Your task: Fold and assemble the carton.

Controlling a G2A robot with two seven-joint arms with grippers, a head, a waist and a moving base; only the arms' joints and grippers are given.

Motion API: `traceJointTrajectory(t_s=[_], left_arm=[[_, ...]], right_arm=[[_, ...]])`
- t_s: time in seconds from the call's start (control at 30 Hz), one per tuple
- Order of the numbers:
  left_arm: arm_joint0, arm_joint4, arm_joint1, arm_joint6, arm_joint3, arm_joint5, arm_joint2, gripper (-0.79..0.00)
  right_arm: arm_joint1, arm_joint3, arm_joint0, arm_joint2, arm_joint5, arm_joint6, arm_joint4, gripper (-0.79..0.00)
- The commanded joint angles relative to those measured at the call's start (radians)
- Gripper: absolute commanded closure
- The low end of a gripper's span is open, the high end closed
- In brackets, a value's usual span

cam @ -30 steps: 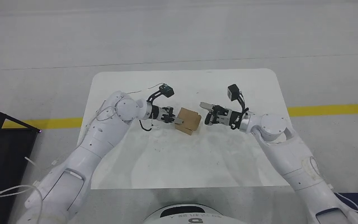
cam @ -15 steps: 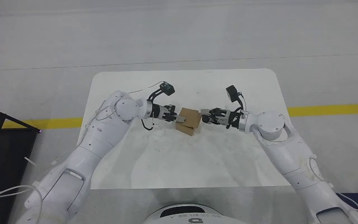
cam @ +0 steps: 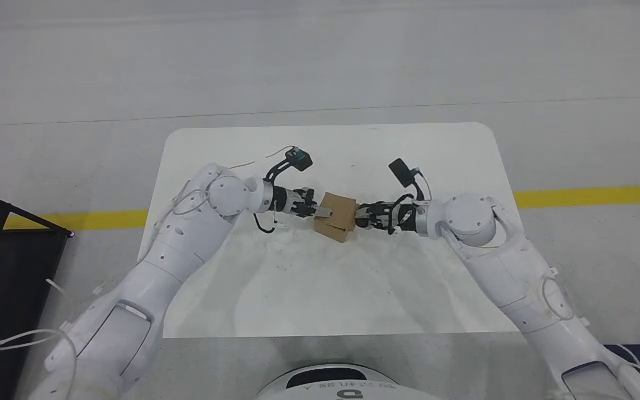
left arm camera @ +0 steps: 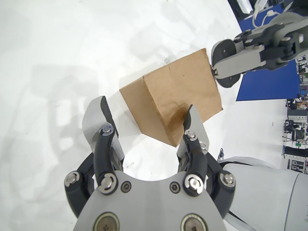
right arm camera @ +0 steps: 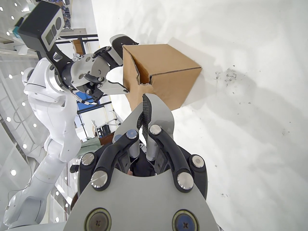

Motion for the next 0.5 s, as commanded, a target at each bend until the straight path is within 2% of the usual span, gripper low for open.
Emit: traceJointTrajectory(t_s=[0.0,0.17,0.27,0.47], left_arm=[[0.000,-0.001,-0.001,0.003,0.005,0.000,0.003,-0.588],[-0.001,-0.007,-0.004,0.010,0.010,-0.001,0.010,-0.573],[-0.001,-0.012,-0.004,0.018,0.011,-0.004,0.012,-0.650],[-0.003,-0.013,-0.004,0.019,0.016,-0.002,0.013,-0.650]], right_arm=[[-0.003,0.010,0.009,-0.010,-0.002,0.004,0.003,0.000],[-0.009,0.029,0.032,-0.032,0.001,0.013,0.000,0.000],[-0.014,0.048,0.050,-0.046,0.003,0.023,0.005,0.000],[-0.022,0.080,0.075,-0.065,0.007,0.019,0.014,0.000]])
